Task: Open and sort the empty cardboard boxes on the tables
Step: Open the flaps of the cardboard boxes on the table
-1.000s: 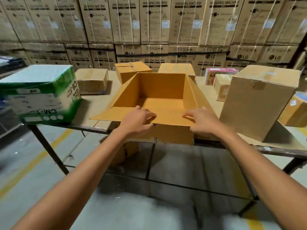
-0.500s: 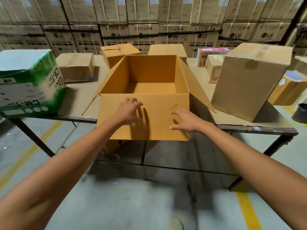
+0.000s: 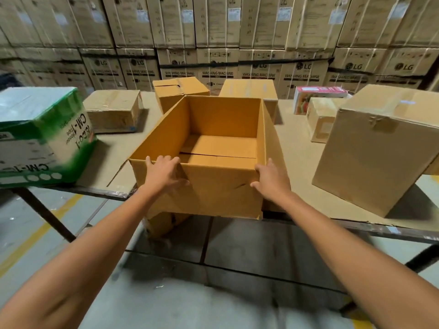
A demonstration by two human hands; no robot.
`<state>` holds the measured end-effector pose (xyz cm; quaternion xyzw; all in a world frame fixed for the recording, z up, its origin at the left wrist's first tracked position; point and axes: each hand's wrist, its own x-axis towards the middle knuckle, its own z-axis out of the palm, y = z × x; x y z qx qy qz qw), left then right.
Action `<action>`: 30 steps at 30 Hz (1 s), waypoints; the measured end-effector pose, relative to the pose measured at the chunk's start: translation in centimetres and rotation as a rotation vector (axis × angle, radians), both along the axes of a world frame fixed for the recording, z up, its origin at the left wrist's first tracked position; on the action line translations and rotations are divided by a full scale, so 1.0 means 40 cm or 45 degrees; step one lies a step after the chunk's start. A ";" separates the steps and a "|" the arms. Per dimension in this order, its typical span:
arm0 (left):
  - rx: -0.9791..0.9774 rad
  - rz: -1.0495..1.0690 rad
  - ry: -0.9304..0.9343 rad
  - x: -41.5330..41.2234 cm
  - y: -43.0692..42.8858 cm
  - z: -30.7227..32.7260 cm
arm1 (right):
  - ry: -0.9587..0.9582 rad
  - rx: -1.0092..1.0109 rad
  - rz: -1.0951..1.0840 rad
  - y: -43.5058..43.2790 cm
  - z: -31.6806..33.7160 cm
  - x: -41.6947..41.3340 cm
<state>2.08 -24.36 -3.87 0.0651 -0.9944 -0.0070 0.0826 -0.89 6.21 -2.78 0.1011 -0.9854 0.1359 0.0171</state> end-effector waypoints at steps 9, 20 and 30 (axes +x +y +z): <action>0.044 0.042 0.095 -0.070 -0.063 -0.010 | 0.055 -0.040 0.005 -0.079 -0.042 -0.095; 0.247 0.066 0.003 -0.007 -0.010 0.000 | -0.101 -0.173 0.063 -0.059 -0.012 -0.077; 0.515 -0.187 0.590 0.277 -0.020 0.133 | 0.150 -0.689 0.212 -0.187 0.065 0.226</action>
